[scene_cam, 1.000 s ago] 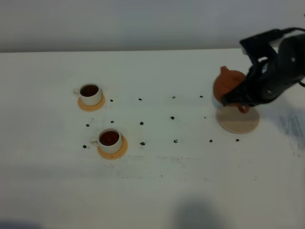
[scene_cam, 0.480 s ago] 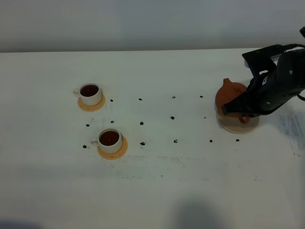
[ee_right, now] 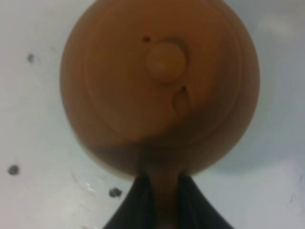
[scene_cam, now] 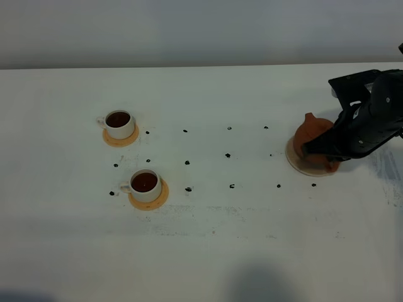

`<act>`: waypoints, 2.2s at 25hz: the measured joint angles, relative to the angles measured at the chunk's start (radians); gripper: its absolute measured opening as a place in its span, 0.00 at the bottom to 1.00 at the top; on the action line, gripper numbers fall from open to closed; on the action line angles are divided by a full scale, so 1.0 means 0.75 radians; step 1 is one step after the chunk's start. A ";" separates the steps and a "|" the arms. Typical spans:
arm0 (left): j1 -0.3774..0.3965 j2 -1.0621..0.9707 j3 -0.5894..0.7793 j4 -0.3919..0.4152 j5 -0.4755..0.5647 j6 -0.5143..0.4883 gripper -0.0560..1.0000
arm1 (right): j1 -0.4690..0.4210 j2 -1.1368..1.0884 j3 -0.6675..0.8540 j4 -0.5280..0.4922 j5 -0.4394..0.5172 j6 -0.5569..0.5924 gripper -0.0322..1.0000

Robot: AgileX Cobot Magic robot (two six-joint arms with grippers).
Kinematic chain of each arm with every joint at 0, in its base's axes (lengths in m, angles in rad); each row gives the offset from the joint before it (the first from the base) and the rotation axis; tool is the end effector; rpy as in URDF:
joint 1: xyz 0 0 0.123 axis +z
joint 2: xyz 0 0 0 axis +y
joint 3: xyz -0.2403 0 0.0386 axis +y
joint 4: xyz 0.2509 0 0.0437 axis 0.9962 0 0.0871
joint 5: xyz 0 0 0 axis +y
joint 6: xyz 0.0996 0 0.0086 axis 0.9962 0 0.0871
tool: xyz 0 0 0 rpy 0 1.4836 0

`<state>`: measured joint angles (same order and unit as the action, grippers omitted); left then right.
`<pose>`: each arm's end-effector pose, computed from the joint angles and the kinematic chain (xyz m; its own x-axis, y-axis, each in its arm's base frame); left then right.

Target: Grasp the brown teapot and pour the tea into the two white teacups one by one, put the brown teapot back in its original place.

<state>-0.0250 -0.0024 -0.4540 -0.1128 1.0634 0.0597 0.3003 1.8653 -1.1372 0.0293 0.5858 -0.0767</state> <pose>0.0517 -0.0111 0.2616 -0.4937 0.0170 -0.8695 0.1127 0.9926 -0.0445 0.3402 0.1071 0.1133 -0.8822 -0.3279 -0.3379 -0.3476 0.9377 -0.0024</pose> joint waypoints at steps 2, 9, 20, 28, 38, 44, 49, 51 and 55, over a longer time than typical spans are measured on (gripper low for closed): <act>0.000 0.000 0.000 0.000 0.000 0.000 0.62 | -0.004 0.005 0.019 0.004 -0.015 0.000 0.13; 0.000 0.000 0.000 0.000 0.000 0.000 0.62 | -0.012 0.007 0.045 0.026 -0.049 0.000 0.13; 0.000 0.000 0.000 0.000 0.000 0.000 0.62 | -0.012 0.007 0.045 0.032 -0.071 0.000 0.28; 0.000 0.000 0.000 0.000 0.000 0.000 0.62 | -0.015 -0.024 0.045 0.028 -0.061 0.000 0.56; 0.000 0.000 0.000 0.000 0.000 0.000 0.62 | -0.015 -0.345 0.045 0.023 0.114 0.015 0.53; 0.000 0.000 0.000 0.000 0.000 0.000 0.62 | -0.015 -0.634 0.067 0.016 0.331 0.043 0.45; 0.000 0.000 0.000 0.000 0.000 0.000 0.62 | -0.015 -0.938 0.247 0.013 0.422 0.102 0.40; 0.000 0.000 0.000 0.000 0.000 0.000 0.62 | -0.015 -1.062 0.333 0.013 0.451 0.102 0.37; 0.000 0.000 0.000 0.000 0.000 0.000 0.62 | -0.015 -1.329 0.469 0.030 0.577 0.102 0.33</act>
<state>-0.0250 -0.0024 -0.4540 -0.1128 1.0634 0.0597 0.2894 0.8685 -0.7854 0.0515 1.0188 0.0000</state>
